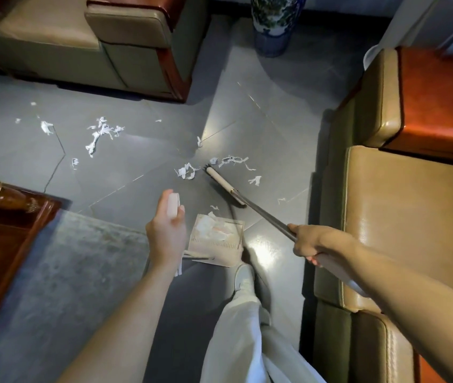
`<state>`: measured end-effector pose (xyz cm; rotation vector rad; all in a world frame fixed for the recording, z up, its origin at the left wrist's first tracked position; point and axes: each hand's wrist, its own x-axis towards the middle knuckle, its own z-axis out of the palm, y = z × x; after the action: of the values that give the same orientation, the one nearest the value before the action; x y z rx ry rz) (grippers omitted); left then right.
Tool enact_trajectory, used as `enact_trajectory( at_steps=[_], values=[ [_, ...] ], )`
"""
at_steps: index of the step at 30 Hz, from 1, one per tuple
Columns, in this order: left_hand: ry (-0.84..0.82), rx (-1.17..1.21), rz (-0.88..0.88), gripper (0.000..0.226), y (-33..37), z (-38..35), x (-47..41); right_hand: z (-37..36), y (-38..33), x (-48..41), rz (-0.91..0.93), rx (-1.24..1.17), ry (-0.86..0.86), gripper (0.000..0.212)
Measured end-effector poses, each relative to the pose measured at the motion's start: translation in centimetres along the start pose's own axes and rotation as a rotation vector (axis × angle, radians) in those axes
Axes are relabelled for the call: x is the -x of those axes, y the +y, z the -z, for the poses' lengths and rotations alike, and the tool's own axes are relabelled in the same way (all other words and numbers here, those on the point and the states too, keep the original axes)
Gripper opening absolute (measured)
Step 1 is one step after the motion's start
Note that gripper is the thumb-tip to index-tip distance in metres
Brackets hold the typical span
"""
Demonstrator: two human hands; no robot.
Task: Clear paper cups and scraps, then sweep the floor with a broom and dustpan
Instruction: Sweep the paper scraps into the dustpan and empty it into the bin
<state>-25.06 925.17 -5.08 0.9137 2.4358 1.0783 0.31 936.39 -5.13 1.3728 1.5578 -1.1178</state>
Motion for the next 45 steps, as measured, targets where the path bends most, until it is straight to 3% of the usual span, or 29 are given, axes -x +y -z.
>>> enact_trajectory(
  at_steps=[3, 9, 13, 20, 27, 32, 40, 45],
  values=[
    [0.017, 0.001, -0.032, 0.026, -0.7, 0.2, -0.1, -1.2, -2.2, -1.7, 0.021, -0.027, -0.047, 0.078],
    [0.01, -0.013, -0.029, 0.028, -1.0, 0.4, -0.5, -4.5, -3.9, -0.4, 0.093, 0.182, -0.207, 0.08],
    [-0.014, 0.007, -0.011, 0.027, -0.9, 0.5, -0.3, -3.9, -1.5, 2.2, 0.087, -0.011, -0.266, 0.069],
    [-0.143, 0.068, -0.042, 0.029, 0.6, -0.3, 0.8, -4.1, 4.1, 3.7, -0.002, -0.42, -0.129, 0.076],
    [-0.268, 0.088, -0.081, 0.028, 3.8, -3.4, -0.6, -2.4, 8.0, 4.2, -0.048, -0.408, 0.057, 0.069],
    [-0.314, 0.087, -0.098, 0.03, 7.3, -6.7, -2.6, 0.2, 11.3, 3.0, -0.142, -0.604, 0.081, 0.073],
    [-0.298, -0.01, -0.167, 0.029, 8.5, -9.0, -4.1, 1.8, 8.1, -0.2, -0.087, -0.332, -0.046, 0.075],
    [-0.306, -0.038, -0.138, 0.028, 9.2, -9.0, -4.3, 2.8, 6.1, -2.7, -0.092, -0.619, -0.076, 0.062]
  ],
)
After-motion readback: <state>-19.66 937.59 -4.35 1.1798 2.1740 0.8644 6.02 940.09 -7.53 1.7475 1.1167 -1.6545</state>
